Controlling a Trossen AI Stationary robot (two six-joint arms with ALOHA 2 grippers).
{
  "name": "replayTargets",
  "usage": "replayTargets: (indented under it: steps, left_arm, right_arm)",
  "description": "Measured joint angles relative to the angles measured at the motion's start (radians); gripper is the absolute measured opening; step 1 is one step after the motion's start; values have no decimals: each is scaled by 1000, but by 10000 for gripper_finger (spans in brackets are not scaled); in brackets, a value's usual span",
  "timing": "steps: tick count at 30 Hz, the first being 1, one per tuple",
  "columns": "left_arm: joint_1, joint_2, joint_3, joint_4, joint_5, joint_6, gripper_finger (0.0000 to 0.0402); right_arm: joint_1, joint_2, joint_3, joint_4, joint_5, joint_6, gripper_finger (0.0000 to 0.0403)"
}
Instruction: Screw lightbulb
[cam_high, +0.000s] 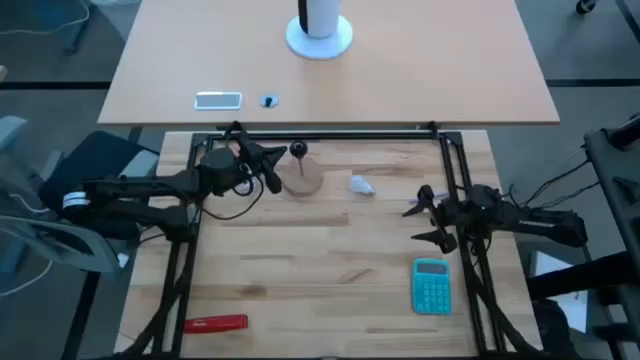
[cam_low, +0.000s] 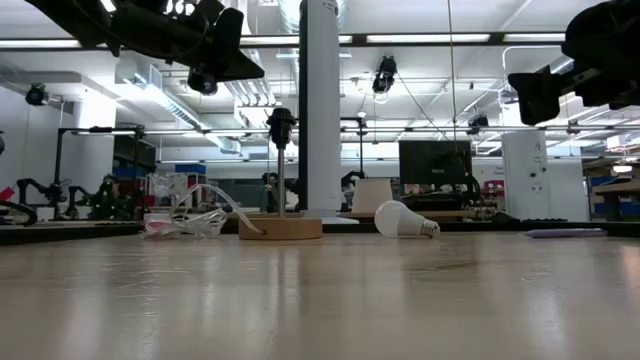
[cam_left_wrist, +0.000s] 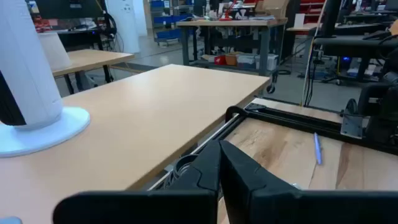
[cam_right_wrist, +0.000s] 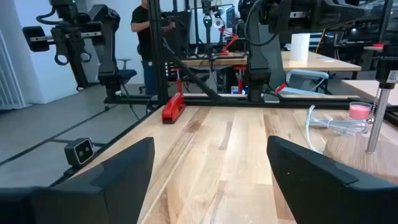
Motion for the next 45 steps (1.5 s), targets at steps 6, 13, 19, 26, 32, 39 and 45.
replayTargets:
  steps: [6,13,19,26,32,39,45]
  left_arm:
    - [0,0,0,0,0,0,0]
    - [0,0,0,0,0,0,0]
    - [0,0,0,0,0,0,0]
    - [0,0,0,0,0,0,0]
    - [0,0,0,0,0,0,0]
    - [0,0,0,0,0,0,0]
    - [0,0,0,0,0,0,0]
  right_arm:
    - [0,0,0,0,0,0,295]
    - [0,0,0,0,0,0,299]
    - [0,0,0,0,0,0,311]
    - [0,0,0,0,0,0,302]
    - [0,0,0,0,0,0,293]
    - [0,0,0,0,0,0,302]
    - [0,0,0,0,0,0,311]
